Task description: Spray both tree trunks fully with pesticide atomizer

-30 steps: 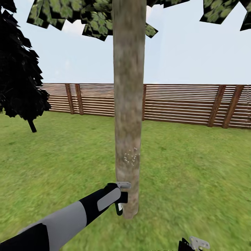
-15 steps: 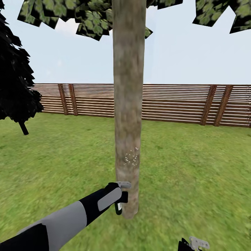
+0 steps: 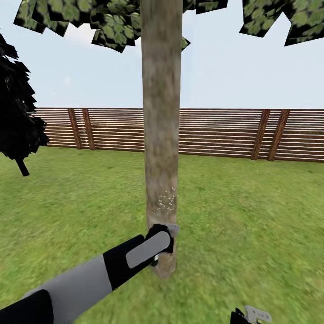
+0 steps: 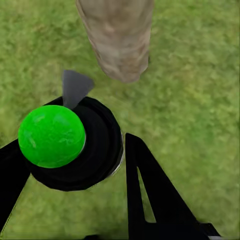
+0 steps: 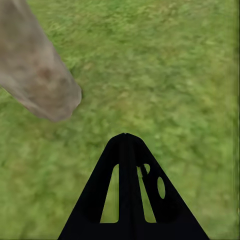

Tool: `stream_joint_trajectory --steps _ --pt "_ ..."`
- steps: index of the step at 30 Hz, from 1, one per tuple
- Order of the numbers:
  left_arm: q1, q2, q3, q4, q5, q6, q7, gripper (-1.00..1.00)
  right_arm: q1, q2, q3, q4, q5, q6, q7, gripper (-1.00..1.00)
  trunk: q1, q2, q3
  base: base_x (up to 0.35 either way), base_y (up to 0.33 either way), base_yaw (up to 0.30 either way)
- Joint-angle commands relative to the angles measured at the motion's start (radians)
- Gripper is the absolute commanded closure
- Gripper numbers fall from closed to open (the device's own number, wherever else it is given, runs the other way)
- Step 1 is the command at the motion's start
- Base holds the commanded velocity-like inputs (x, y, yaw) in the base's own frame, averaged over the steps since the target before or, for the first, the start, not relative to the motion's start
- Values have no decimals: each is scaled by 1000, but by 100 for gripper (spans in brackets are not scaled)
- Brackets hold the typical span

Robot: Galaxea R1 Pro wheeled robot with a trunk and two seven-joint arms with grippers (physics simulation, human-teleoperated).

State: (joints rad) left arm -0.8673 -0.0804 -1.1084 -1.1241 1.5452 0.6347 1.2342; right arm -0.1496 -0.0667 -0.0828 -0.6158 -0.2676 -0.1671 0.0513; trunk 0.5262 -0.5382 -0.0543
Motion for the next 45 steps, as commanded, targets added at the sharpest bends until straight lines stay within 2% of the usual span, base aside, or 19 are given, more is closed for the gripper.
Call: stream_joint_trajectory --steps 1,3,7,10,14,17,20,24,26,28,33,36,37,40,45 --pt "-11 0 10 -13 22 10 27 100 -1 0 0 1 -10 -3 -1 100 1 -2 -2 -1 1 -1" --pt "-35 1 55 -29 67 14 77 100 -1 0 1 1 -11 -3 -8 100 1 -2 -2 0 0 0" --pt "-82 1 113 -77 127 36 174 100 -1 0 2 2 -10 -3 -12 100 1 -2 -2 0 0 0" --pt "-126 2 165 -113 187 49 268 100 -1 1 3 4 -9 -3 -13 100 1 -2 -2 0 0 0" --pt "-189 2 197 -158 238 53 323 100 -1 1 3 6 -9 -3 -13 100 1 -2 -2 0 0 0" --pt "-246 2 205 -169 285 54 334 100 -1 1 3 7 -9 -3 -13 100 1 -2 -2 0 0 0" --pt "-313 1 210 -166 317 54 337 100 -1 1 3 9 -8 -3 -14 100 1 -2 -2 0 0 0" --pt "-421 3 212 -116 424 54 337 100 -1 1 3 11 -8 -3 -14 100 1 -2 -2 0 0 0" --pt "-459 3 212 -99 455 54 337 100 -1 1 3 11 -8 -3 -14 100 1 -2 -2 0 0 0" --pt "-527 4 212 -55 502 54 337 100 -1 1 3 11 -8 -3 -14 100 1 -2 -2 0 0 0" --pt "-644 4 213 51 554 54 337 100 -1 1 3 11 -8 -3 -14 100 1 -2 -2 0 0 0" --pt "-724 3 212 119 609 54 337 100 -1 1 3 11 -8 -3 -14 100 1 -2 -2 0 0 0" --pt "-768 3 211 151 633 54 337 100 -1 1 3 11 -7 -3 -14 100 1 -2 -2 0 0 0" --pt "-814 0 211 191 656 54 337 100 -1 1 3 11 -7 -3 -14 100 1 -2 -2 0 0 0" --pt "-823 -5 208 185 655 52 337 100 -1 1 3 10 -7 -3 -14 100 1 -2 -2 0 0 0"
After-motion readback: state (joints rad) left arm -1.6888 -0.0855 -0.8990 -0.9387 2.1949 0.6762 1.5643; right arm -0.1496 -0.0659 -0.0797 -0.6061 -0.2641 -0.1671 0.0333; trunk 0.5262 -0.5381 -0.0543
